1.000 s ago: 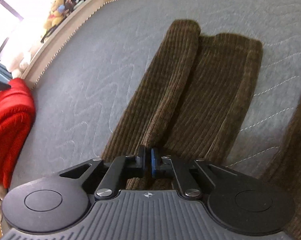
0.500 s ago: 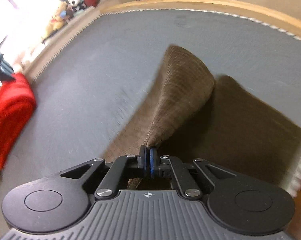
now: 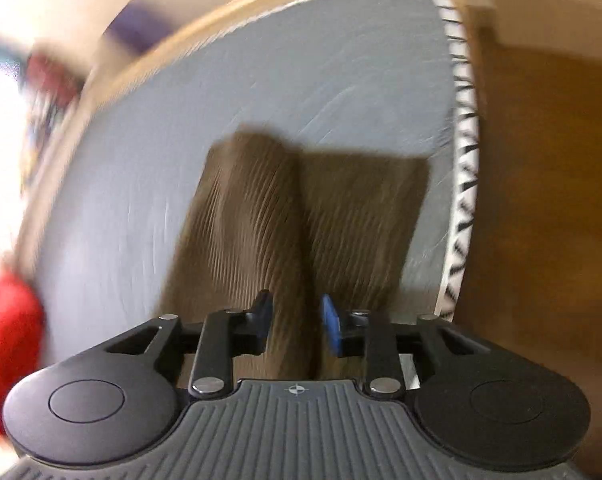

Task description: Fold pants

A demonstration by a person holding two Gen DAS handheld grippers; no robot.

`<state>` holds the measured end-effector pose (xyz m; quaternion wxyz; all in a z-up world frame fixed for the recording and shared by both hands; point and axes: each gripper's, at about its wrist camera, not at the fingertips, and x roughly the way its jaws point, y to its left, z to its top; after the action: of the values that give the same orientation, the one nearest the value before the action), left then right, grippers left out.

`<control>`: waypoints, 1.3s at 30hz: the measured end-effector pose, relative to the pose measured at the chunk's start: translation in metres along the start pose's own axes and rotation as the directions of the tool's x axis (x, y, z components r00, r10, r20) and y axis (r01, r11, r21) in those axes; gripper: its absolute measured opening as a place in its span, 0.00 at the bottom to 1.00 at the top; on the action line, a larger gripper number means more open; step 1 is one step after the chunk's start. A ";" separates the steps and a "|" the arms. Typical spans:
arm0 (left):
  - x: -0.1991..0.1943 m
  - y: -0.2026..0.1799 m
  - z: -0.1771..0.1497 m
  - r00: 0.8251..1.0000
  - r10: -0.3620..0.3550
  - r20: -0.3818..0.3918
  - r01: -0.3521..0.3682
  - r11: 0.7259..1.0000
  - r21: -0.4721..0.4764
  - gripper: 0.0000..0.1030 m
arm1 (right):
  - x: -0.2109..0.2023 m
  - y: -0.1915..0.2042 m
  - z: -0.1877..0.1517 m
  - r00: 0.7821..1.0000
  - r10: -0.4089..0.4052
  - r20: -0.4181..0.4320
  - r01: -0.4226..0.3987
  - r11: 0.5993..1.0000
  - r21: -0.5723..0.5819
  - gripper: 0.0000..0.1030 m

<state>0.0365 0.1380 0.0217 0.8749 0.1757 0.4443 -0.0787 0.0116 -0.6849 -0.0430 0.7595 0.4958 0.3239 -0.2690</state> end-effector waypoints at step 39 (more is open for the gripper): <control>0.063 -0.064 0.035 0.974 -0.186 -0.127 0.202 0.971 0.128 0.52 | 0.063 0.031 0.013 0.928 0.371 -0.040 -0.349 0.901 0.259 0.43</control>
<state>0.0812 0.0664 -0.0251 0.8218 0.1965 0.5020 -0.1848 0.0778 -0.6914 -0.0684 0.7133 0.6492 0.2240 -0.1398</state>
